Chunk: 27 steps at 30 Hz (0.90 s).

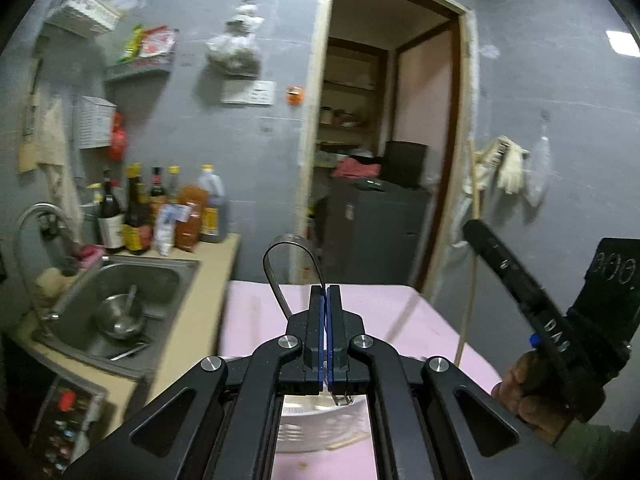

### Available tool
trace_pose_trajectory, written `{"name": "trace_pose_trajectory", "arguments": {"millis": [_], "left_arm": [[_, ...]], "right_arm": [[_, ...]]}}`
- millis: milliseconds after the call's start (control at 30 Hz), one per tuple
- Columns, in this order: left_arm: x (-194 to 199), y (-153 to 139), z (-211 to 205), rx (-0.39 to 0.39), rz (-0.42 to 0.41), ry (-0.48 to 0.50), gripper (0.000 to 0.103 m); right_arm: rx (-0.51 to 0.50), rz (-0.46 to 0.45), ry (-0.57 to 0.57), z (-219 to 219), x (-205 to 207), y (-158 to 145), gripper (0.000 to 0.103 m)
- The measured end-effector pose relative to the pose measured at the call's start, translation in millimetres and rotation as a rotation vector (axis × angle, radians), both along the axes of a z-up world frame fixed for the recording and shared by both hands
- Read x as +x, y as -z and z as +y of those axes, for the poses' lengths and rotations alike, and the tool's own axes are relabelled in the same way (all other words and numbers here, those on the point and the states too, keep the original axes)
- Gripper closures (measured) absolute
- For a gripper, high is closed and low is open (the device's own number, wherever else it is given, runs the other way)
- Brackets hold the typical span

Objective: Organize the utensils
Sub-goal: 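Lift the spoon and chopstick upright and carry both over the white basket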

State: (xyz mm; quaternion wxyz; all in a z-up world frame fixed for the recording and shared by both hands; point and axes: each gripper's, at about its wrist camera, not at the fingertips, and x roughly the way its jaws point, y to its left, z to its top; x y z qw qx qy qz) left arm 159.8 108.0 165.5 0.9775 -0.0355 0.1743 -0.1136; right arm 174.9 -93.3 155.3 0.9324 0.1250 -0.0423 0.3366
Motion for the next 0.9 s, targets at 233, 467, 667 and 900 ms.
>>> {"name": "trace_pose_trajectory", "arguments": {"millis": [233,467,667,900], "left_arm": [[26,13,37,0.031,0.034,-0.135,0.103],[51,46,43,0.121,0.083,-0.221,0.103],[65,71,46,0.136,0.129,-0.224,0.103],[71,86,50,0.074,0.187,-0.172,0.103]], "right_arm": [[0.056,-0.019,-0.033,38,28,3,0.100],[-0.050,-0.008,-0.002,66,41,32,0.100],[-0.127,0.039,0.007,79,47,57,0.100],[-0.188,0.069,0.016,81,45,71,0.100]]}}
